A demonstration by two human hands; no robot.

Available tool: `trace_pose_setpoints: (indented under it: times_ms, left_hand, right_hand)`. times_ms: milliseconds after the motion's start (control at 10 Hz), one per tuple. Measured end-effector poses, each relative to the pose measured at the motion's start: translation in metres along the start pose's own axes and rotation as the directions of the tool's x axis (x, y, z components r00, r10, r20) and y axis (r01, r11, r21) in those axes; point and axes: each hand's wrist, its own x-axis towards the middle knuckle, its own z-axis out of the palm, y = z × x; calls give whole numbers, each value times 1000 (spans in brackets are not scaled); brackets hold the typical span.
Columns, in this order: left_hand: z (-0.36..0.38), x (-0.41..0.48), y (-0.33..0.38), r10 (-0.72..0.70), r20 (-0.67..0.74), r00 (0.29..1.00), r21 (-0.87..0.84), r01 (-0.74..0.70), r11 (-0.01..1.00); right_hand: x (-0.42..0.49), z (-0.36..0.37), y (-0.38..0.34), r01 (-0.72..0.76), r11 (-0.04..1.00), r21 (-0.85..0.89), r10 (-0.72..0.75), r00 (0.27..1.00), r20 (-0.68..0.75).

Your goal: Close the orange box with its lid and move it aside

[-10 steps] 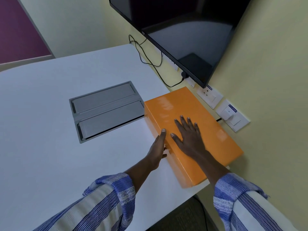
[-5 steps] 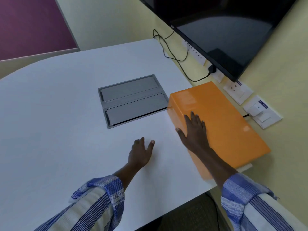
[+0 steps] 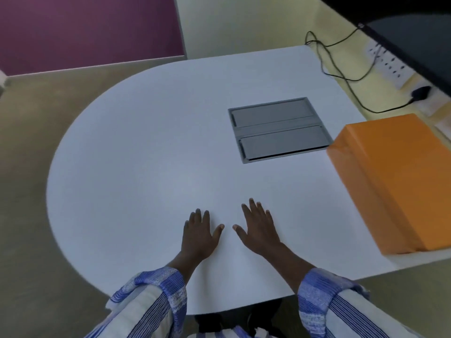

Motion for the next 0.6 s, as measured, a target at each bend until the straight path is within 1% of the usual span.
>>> trace_pose_setpoints:
  times_ms: [100,200,300,400,500,600]
  left_hand:
    - [8,-21,-34,-8,64,998,31,6,999]
    - [17,-40,-53,8,148,989,63,-18,998]
    - [24,-55,-63,30,209,977,101,-52,993]
    - [24,-59,-63,31,229,973,135,-63,989]
    - [13,-54,-53,10,221,975,106,-35,994]
    - [-4,-41,-42,54,176,983,123,-76,989]
  right_hand:
    - [-9,26,-26,-14,1000,-25,16,997,80]
    - [-19,44,-40,-42,996,-76,54,984,171]
    - [-28,52,-46,-59,987,-146,97,958,269]
    - [-32,50,-48,-43,978,-203,107,943,314]
    - [-27,34,-49,-24,975,-223,93,947,308]
    - [-14,11,-53,42,965,-257,29,964,266]
